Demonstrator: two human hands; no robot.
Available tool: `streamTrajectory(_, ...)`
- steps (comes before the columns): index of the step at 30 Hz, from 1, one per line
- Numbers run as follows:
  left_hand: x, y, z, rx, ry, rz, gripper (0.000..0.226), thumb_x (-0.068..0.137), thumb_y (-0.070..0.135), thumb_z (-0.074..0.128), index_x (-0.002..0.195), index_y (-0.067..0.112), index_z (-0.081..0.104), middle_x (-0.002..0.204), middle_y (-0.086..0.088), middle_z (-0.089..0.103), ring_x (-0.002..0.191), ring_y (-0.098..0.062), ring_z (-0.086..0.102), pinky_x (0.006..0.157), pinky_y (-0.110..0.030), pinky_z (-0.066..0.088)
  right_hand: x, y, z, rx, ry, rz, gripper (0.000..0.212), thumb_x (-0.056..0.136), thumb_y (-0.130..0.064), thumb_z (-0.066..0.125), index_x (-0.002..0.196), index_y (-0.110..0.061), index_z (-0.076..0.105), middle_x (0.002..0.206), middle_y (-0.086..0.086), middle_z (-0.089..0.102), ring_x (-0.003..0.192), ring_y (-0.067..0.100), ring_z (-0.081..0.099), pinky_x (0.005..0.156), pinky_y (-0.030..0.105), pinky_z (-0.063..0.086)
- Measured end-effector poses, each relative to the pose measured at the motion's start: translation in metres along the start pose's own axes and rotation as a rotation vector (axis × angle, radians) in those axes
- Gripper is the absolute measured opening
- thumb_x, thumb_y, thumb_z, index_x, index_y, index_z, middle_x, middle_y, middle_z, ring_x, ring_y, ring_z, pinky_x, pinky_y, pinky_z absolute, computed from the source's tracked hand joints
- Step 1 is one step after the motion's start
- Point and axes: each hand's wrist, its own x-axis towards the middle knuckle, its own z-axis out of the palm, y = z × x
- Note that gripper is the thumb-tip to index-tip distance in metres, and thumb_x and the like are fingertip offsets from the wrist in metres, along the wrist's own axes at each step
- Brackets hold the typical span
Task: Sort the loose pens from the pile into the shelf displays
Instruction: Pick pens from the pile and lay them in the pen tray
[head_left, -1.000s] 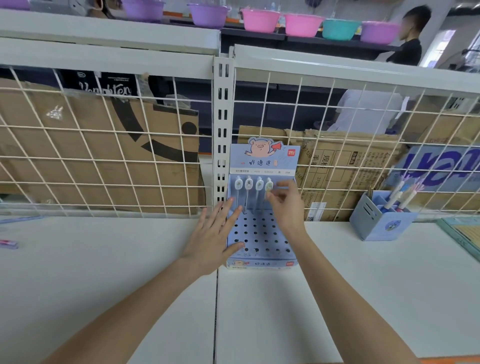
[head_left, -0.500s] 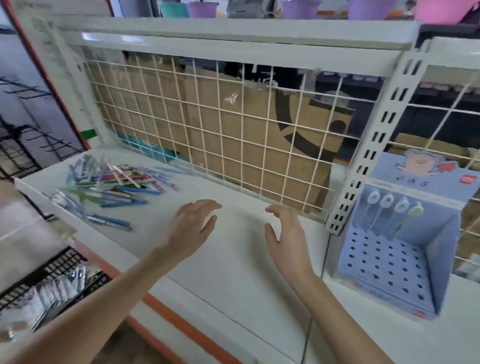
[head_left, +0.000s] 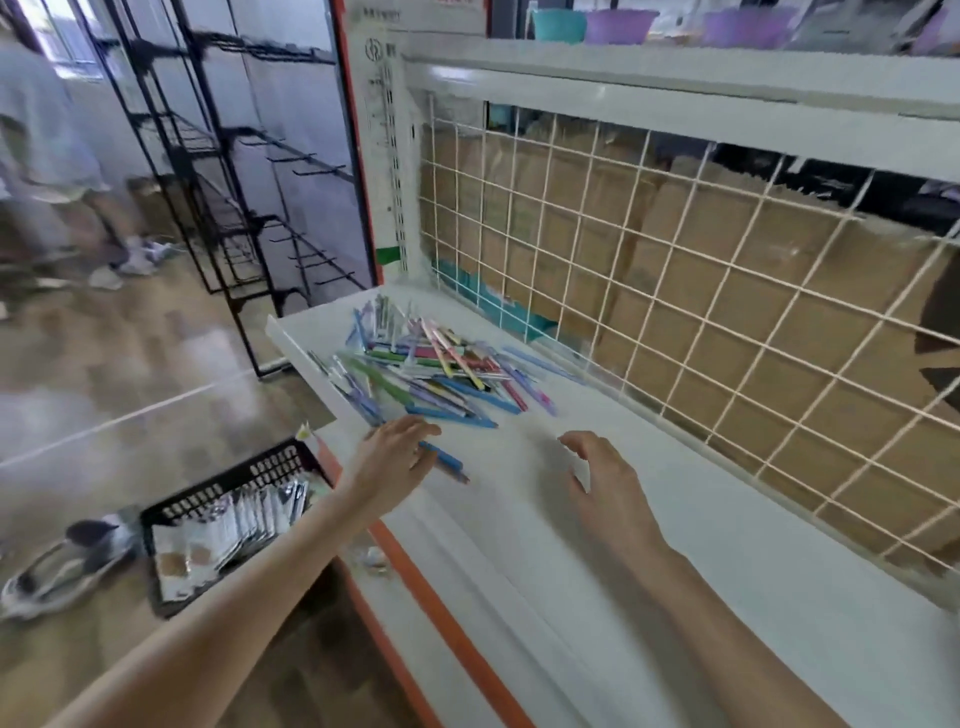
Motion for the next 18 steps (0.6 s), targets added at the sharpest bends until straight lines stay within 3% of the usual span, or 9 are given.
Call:
streamTrajectory(3,0.007,-0.036,0.007,-0.003,-0.041,0.081,0.029,0.095,0.023,0.050,0.122,0.018,0.061,0.126,0.001,0.058,0.115,-0.019,0.056,0.099,-0.033,0.042,0.033,-0.018,0.028,-0.031,-0.081,-0.017,0.037,0.091,-0.003,0.048,0.127,-0.008,0.049,0.130,0.008,0.052,0.121,0.022,0.048,0.099,0.022,0.032)
streamTrajectory(7,0.015,-0.059,0.012,0.004,0.035,0.170,0.030,0.092,0.031,0.046,0.109,0.022,0.069,0.114,0.004,0.066,0.107,-0.017,0.062,0.090,-0.032,0.047,0.067,-0.040,0.065,-0.052,-0.125,-0.024,0.036,0.093,-0.007,0.046,0.128,-0.011,0.052,0.130,0.007,0.052,0.120,0.020,0.048,0.096,0.019,0.031)
streamTrajectory(11,0.030,-0.064,0.015,-0.030,-0.027,0.180,0.032,0.096,0.027,0.046,0.125,0.027,0.058,0.132,0.010,0.053,0.125,-0.012,0.045,0.102,-0.026,0.029,0.085,-0.047,0.095,-0.084,-0.099,-0.003,0.034,0.092,-0.008,0.049,0.126,-0.011,0.055,0.129,0.007,0.053,0.120,0.020,0.046,0.096,0.017,0.028)
streamTrajectory(13,0.037,-0.065,0.014,-0.019,-0.058,0.198,0.033,0.098,0.029,0.041,0.128,0.027,0.055,0.134,0.010,0.051,0.127,-0.011,0.042,0.101,-0.024,0.024,0.093,-0.046,0.104,-0.128,-0.065,-0.010,0.032,0.092,-0.008,0.050,0.123,-0.011,0.057,0.128,0.006,0.055,0.119,0.021,0.045,0.097,0.019,0.028)
streamTrajectory(18,0.058,-0.068,0.009,0.000,-0.168,0.202,0.033,0.100,0.022,0.037,0.127,0.022,0.056,0.131,0.004,0.052,0.122,-0.014,0.046,0.100,-0.028,0.031,0.109,-0.048,0.107,-0.227,-0.006,-0.017,0.033,0.085,0.003,0.052,0.114,-0.009,0.062,0.119,0.007,0.060,0.112,0.024,0.049,0.097,0.028,0.032)
